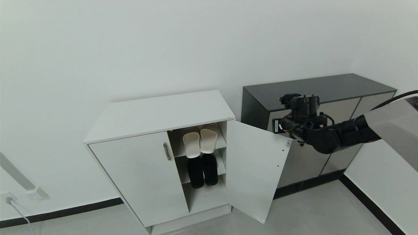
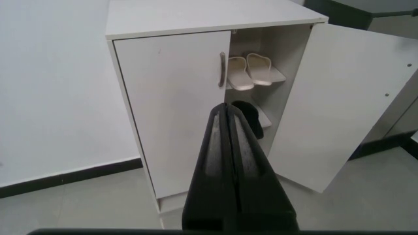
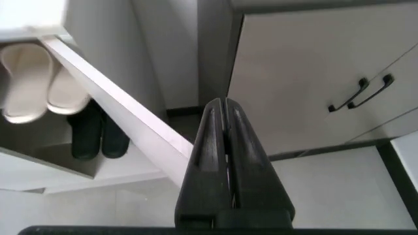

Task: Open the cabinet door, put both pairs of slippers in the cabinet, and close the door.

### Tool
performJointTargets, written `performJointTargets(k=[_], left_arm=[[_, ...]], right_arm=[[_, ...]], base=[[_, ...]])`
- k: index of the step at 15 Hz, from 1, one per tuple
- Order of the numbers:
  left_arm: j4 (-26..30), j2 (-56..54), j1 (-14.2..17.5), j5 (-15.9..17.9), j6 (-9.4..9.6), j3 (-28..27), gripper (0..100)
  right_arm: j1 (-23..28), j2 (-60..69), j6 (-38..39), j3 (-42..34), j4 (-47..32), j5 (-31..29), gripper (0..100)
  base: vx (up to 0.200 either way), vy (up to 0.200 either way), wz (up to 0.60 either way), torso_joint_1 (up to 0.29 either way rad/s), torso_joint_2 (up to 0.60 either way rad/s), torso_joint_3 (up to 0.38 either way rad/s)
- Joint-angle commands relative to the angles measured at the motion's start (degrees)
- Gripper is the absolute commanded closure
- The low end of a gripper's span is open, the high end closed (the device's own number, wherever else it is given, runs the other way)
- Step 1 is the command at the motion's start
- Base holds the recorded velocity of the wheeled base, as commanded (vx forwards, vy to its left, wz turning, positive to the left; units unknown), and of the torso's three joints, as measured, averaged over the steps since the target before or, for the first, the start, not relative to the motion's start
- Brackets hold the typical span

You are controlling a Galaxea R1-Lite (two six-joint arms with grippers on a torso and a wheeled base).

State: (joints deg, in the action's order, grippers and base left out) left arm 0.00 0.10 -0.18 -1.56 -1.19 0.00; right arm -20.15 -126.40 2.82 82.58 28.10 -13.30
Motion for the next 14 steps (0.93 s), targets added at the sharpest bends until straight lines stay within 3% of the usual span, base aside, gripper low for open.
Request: performJointTargets(k=[1,14], left_arm=[[0.00,-0.01,0.01,-0.02,0.05,0.00,100],[0.00,-0.01,0.01,-0.02,0.05,0.00,100]], right_arm=[[1.43,-2.88,0.00,0.92,0.03,0.29,100],[1.78,-1.56,2.81,-1.19,-5.51,1.70,100]], base=[[0.000,0.000,0.00,0.000,0.00,0.000],[0.000,0.000,0.00,0.000,0.00,0.000]])
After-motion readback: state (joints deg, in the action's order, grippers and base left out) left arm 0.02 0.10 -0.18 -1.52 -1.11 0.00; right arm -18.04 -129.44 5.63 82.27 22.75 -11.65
